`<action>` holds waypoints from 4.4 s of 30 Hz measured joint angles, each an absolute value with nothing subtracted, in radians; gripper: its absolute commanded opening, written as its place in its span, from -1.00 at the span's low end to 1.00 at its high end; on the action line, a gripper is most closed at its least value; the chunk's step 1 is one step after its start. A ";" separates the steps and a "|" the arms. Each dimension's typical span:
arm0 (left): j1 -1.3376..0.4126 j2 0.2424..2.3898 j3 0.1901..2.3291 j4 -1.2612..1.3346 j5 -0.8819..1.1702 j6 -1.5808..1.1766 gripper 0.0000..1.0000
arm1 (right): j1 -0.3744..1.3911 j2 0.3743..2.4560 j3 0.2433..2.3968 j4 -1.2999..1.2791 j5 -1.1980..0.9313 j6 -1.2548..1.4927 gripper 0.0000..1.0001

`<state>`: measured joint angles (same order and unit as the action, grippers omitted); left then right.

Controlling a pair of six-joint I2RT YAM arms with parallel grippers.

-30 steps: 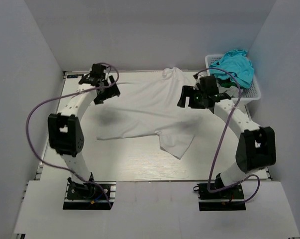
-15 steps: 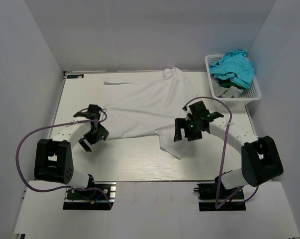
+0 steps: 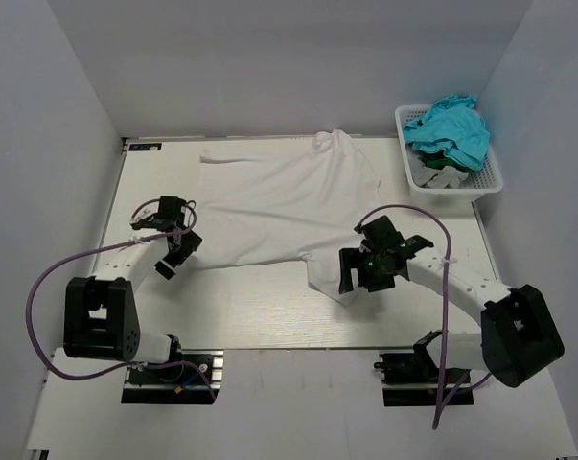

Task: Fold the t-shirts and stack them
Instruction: Grap the side of the flattened tshirt closest away from the robot with both arms, then fold the flattened tshirt in 1/3 of the way

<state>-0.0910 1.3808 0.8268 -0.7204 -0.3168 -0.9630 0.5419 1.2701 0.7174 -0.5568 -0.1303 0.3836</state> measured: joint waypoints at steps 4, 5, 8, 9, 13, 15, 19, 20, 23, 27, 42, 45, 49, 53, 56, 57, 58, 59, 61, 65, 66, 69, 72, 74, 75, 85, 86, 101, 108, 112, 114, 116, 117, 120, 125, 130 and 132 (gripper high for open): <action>-0.084 1.428 0.816 -0.644 -0.288 -0.967 0.63 | 0.578 1.271 0.727 -0.591 -0.076 0.392 0.81; -0.084 1.452 0.808 -0.620 -0.274 -0.968 0.60 | 0.586 1.271 0.731 -0.597 -0.064 0.394 0.81; -0.085 1.501 0.792 -0.590 -0.250 -0.959 0.39 | 0.606 1.271 0.739 -0.605 -0.023 0.406 0.81; -0.084 1.498 0.786 -0.572 -0.243 -0.956 0.32 | 0.613 1.271 0.740 -0.605 -0.012 0.411 0.81; -0.079 1.495 0.768 -0.539 -0.231 -0.947 -0.86 | 0.629 1.271 0.745 -0.619 0.028 0.421 0.81; -0.078 1.495 0.761 -0.514 -0.221 -0.947 -1.00 | 0.640 1.271 0.746 -0.632 0.051 0.426 0.81; -0.078 1.496 0.759 -0.492 -0.209 -0.943 -1.00 | 0.676 1.280 0.750 -0.657 0.092 0.436 0.81; -0.078 1.497 0.759 -0.490 -0.208 -0.943 -1.00 | 0.686 1.290 0.754 -0.660 0.101 0.438 0.81; -0.078 1.497 0.759 -0.488 -0.205 -0.943 -1.00 | 0.728 1.338 0.777 -0.663 0.121 0.443 0.81; -0.078 1.497 0.759 -0.488 -0.204 -0.939 -1.00 | 0.784 1.390 0.800 -0.644 0.131 0.440 0.81; -0.080 1.499 0.768 -0.514 -0.204 -0.932 -1.00 | 0.820 1.472 0.766 -0.494 0.185 0.453 -0.78; -0.083 1.501 0.780 -0.553 -0.203 -0.932 -1.00 | 0.821 1.436 0.733 -0.478 0.163 0.478 -1.00; -0.091 1.493 0.786 -0.633 -0.193 -0.933 -1.00 | 0.839 1.363 0.676 -0.505 0.074 0.511 -1.00; -0.094 1.461 0.766 -0.719 -0.177 -0.933 -1.00 | 0.866 1.315 0.637 -0.575 -0.027 0.525 -1.00; -0.089 1.451 0.760 -0.793 -0.187 -0.935 -1.00 | 0.869 1.261 0.602 -0.635 -0.073 0.535 -1.00; -0.088 1.451 0.761 -0.813 -0.194 -0.936 -1.00 | 0.868 1.236 0.594 -0.662 -0.074 0.542 -1.00; -0.087 1.451 0.762 -0.834 -0.202 -0.937 -1.00 | 0.865 1.205 0.591 -0.691 -0.073 0.547 -1.00; -0.087 1.451 0.765 -0.856 -0.207 -0.939 -1.00 | 0.864 1.176 0.591 -0.711 -0.071 0.551 -1.00; -0.089 1.453 0.773 -0.886 -0.204 -0.941 -1.00 | 0.861 1.125 0.591 -0.728 -0.064 0.561 -1.00; -0.102 1.453 0.790 -0.884 -0.171 -0.939 -1.00 | 0.858 1.143 0.593 -0.726 -0.070 0.570 -1.00; -0.103 1.452 0.791 -0.883 -0.165 -0.935 -1.00 | 0.858 1.161 0.595 -0.724 -0.072 0.570 -1.00; -0.105 1.452 0.804 -0.896 -0.154 -0.923 -1.00 | 0.854 1.213 0.632 -0.728 -0.070 0.560 -1.00; -0.106 1.452 0.861 -0.925 -0.152 -0.912 -1.00 | 0.833 1.250 0.725 -0.735 -0.045 0.538 -1.00; -0.100 1.457 0.912 -0.935 -0.145 -0.908 -1.00 | 0.806 1.265 0.803 -0.731 -0.015 0.527 -1.00; -0.099 1.466 0.948 -0.939 -0.140 -0.908 -1.00 | 0.788 1.269 0.837 -0.728 -0.001 0.523 -1.00; -0.088 1.640 1.183 -0.979 -0.135 -0.928 -1.00 | 0.580 1.388 1.057 -0.707 0.073 0.461 -1.00; -0.087 1.662 1.206 -0.984 -0.135 -0.933 -1.00 | 0.562 1.409 1.081 -0.709 0.078 0.451 -1.00; -0.069 1.921 1.508 -1.046 -0.141 -1.000 -1.00 | 0.380 1.728 1.411 -0.683 0.022 0.354 -1.00; -0.053 1.979 1.575 -1.060 -0.160 -1.030 -0.91 | 0.344 1.810 1.501 -0.673 0.016 0.325 -1.00; -0.047 1.994 1.612 -1.016 -0.149 -0.999 0.82 | 0.328 1.893 1.581 -0.672 0.014 0.314 -0.42; -0.046 2.001 1.618 -0.986 -0.142 -0.988 1.00 | 0.321 1.961 1.647 -0.673 0.015 0.313 0.10; -0.041 2.016 1.637 -0.978 -0.147 -0.987 1.00 | 0.316 2.032 1.719 -0.682 0.022 0.315 0.53; -0.041 2.027 1.660 -0.984 -0.156 -0.982 1.00 | 0.313 2.057 1.743 -0.678 0.024 0.319 0.81; -0.041 2.045 1.730 -0.990 -0.195 -0.968 1.00 | 0.304 2.080 1.756 -0.668 0.025 0.323 0.81; -0.043 1.984 1.737 -0.953 -0.213 -0.917 1.00 | 0.301 1.924 1.542 -0.548 -0.060 0.324 0.81; -0.052 1.904 1.620 -0.854 -0.113 -0.845 1.00 | 0.314 1.711 1.264 -0.459 -0.199 0.320 0.81; -0.063 1.906 1.582 -0.822 -0.055 -0.820 1.00 | 0.324 1.709 1.240 -0.429 -0.239 0.317 0.81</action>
<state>-0.0631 1.9064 1.5822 -0.8215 -0.0547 -0.8200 0.3244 1.7092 1.2396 -0.4294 -0.2390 0.3172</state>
